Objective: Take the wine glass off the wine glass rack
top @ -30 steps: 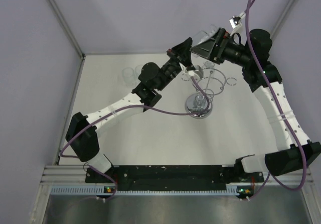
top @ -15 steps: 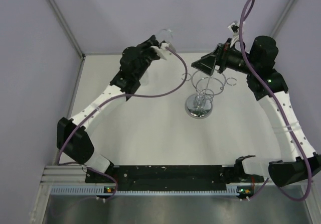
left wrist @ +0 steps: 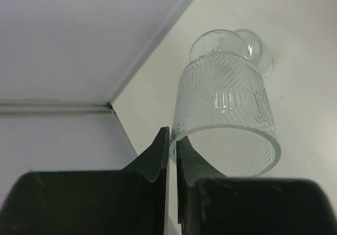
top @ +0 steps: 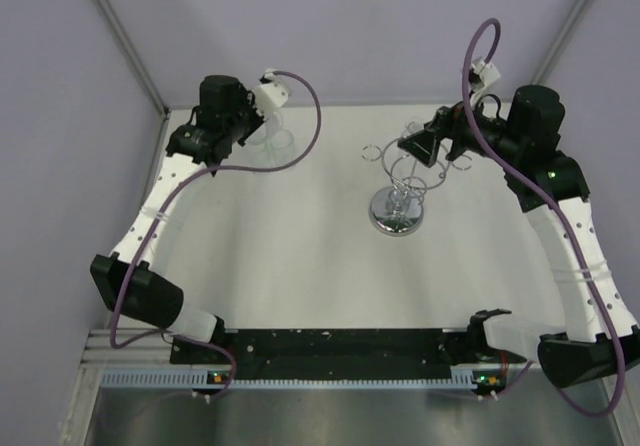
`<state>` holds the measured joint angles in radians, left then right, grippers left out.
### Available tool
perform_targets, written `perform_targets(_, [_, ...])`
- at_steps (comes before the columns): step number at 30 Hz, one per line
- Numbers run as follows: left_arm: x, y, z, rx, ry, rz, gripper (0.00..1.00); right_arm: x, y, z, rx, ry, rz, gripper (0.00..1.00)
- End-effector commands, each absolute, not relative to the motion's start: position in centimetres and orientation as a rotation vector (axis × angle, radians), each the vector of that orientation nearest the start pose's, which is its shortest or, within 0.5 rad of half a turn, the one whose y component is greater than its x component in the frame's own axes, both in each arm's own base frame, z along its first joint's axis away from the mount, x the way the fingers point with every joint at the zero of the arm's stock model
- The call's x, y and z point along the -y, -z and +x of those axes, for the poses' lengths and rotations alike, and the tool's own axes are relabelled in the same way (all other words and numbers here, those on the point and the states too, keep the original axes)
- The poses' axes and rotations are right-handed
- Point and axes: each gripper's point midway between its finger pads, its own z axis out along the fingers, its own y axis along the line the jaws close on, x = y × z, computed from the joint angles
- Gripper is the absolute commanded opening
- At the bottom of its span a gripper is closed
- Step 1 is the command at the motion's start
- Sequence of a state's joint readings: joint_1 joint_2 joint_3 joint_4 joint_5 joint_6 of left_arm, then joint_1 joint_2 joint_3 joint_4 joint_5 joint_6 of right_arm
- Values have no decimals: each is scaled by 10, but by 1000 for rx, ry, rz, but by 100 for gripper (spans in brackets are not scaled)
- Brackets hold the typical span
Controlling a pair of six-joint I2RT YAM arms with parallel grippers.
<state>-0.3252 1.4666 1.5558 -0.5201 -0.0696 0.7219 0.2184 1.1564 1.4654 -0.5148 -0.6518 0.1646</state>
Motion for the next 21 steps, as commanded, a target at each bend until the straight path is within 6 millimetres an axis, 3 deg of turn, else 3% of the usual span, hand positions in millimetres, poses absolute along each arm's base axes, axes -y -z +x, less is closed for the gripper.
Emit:
perform_targets(1, [70, -316, 417, -2011, -253, 890, 0, -166, -386, 300, -1779, -746, -531, 93])
perform_targets(5, [60, -278, 411, -2171, -219, 925, 0, -165, -383, 304, -1788, -733, -522, 93])
perform_targets(9, [58, -252, 415, -2222, -230, 959, 0, -164, -378, 307, -1803, -727, -508, 93])
perform_targets(21, [62, -209, 430, -2347, -193, 1071, 0, -158, -372, 301, -1794, -685, -521, 94])
